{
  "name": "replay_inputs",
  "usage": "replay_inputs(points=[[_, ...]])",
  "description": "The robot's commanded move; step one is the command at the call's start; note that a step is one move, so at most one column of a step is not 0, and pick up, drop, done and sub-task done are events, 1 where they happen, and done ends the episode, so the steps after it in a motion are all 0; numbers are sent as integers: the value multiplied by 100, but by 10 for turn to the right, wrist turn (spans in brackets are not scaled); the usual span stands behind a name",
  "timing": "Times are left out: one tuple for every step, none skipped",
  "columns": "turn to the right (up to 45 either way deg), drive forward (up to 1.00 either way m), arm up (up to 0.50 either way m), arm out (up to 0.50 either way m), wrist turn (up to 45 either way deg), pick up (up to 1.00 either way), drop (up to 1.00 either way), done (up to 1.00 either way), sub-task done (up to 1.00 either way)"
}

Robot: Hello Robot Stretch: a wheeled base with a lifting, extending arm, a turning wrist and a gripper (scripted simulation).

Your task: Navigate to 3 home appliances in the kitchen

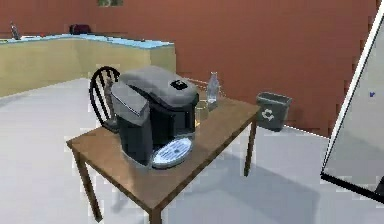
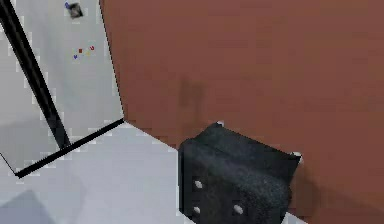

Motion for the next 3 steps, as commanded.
replay_inputs(points=[[-90,0,0,0,0,0,0,0,0],[0,0,0,0,0,0,0,0,100],[450,0,0,0,0,0,0,0,0]])
